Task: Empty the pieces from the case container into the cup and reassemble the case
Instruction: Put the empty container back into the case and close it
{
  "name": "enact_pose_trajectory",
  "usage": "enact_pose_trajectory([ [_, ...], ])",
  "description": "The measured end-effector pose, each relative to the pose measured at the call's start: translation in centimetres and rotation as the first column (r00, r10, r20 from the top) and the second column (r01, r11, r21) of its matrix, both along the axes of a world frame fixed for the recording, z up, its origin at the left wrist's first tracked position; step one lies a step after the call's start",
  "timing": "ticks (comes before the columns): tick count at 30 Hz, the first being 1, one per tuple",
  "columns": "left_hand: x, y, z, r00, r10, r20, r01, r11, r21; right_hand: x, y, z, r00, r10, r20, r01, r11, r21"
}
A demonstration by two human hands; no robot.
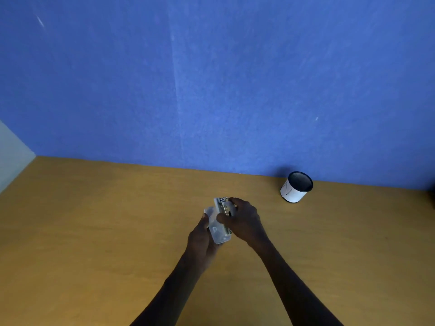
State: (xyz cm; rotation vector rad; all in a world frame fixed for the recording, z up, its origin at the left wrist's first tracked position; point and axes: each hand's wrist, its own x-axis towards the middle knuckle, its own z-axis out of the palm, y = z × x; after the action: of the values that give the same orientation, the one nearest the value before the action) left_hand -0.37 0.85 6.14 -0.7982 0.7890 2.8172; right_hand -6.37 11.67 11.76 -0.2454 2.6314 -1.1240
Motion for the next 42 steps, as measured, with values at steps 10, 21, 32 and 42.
enact_pose_trajectory([
  [10, -1.3, 1.7, 2.5, 0.992, 0.012, -0.126, -0.003, 0.997, 0.075, 1.2, -0.9, 2.4, 0.99, 0.024, -0.14, 0.021, 0.949, 0.313],
  [21, -1.0, 1.7, 2.7, 0.99, 0.027, -0.138, -0.023, 0.999, 0.032, 1.9, -1.2, 2.9, 0.975, 0.076, -0.209, 0.008, 0.927, 0.375],
  [32, -0.6, 1.5, 2.5, 0.991, -0.004, -0.136, 0.002, 1.0, -0.011, 1.9, -0.3, 2.8, 0.982, 0.125, -0.144, -0.087, 0.965, 0.248],
  [42, -0.4, 1.1, 1.9, 0.994, -0.065, -0.089, 0.061, 0.997, -0.047, -0.8, 1.4, 1.2, 0.936, -0.181, 0.304, 0.271, 0.919, -0.287],
])
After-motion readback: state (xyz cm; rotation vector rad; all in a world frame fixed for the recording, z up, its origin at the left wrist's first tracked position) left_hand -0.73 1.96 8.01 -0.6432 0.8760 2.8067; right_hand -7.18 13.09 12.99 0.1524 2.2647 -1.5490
